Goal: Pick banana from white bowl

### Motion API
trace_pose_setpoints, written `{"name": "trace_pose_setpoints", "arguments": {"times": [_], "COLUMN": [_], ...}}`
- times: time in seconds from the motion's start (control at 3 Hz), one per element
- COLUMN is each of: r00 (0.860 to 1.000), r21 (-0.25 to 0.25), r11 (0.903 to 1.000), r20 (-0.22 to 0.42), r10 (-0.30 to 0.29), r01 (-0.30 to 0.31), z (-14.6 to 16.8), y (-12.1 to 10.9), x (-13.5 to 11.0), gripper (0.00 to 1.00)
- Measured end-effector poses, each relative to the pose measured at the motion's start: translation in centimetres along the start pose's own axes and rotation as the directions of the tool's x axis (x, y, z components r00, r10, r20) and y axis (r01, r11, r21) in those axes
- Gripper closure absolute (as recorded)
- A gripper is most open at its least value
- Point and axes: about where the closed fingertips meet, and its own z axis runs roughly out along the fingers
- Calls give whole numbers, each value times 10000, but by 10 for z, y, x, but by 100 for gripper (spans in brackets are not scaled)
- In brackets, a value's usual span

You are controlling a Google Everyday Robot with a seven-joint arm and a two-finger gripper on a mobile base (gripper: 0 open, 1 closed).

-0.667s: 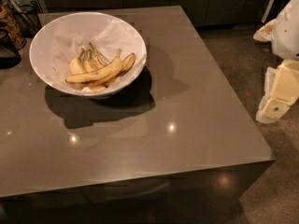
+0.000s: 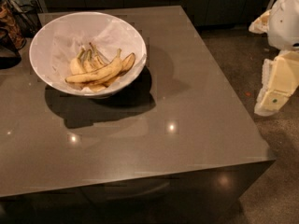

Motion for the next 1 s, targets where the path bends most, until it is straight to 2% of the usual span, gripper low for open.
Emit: {"name": "trace_pose_setpoints", "arguments": {"times": [0.33, 0.67, 1.0], "r00": [9968, 9867, 9718], "r21": [-23, -114, -449], "r11": [9972, 9875, 9721], "r20": [-289, -400, -426], "r10": [-752, -1575, -2319], "r01": [752, 1571, 2300], "z": [-5, 0, 20], "y": [-19, -37, -49], "x": [-20, -43, -65], "gripper": [0, 0, 0]}}
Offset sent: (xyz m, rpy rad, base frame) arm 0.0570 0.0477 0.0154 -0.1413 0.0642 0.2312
